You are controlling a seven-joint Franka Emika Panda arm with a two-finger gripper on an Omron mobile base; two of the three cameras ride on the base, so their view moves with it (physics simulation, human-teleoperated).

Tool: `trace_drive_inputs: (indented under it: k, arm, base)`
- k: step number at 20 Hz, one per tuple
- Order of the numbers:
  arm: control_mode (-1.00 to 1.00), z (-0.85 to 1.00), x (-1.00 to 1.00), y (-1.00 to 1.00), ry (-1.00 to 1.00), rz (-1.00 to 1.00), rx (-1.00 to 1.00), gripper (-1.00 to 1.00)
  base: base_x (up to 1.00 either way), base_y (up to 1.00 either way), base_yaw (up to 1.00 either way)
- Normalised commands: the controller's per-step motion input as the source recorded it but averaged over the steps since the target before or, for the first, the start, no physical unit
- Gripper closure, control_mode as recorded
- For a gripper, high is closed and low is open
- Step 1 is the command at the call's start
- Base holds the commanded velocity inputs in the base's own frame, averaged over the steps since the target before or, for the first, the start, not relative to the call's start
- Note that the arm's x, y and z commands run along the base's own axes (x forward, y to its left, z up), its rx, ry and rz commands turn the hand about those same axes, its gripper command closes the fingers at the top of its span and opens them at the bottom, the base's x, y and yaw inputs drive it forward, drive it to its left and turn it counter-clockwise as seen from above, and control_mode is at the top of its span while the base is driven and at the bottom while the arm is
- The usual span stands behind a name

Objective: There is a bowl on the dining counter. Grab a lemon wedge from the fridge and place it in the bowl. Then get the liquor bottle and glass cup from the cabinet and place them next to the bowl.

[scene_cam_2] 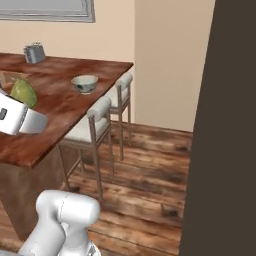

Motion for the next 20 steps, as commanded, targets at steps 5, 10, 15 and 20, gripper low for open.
trace_drive_inputs:
  k: [5, 10, 15, 20]
  arm:
    - [1.0, 0.0, 0.0, 0.0, 0.0, 0.0, 0.0, 1.0]
    - [1.0, 0.0, 0.0, 0.0, 0.0, 0.0, 0.0, 1.0]
    - [1.0, 0.0, 0.0, 0.0, 0.0, 0.0, 0.0, 1.0]
    - [1.0, 0.0, 0.0, 0.0, 0.0, 0.0, 0.0, 1.0]
  base:
    - [0.97, -0.7, 0.42]
    - [1.0, -0.61, 0.42]
    - [0.93, -0.67, 0.44]
    - [0.77, -0.66, 0.48]
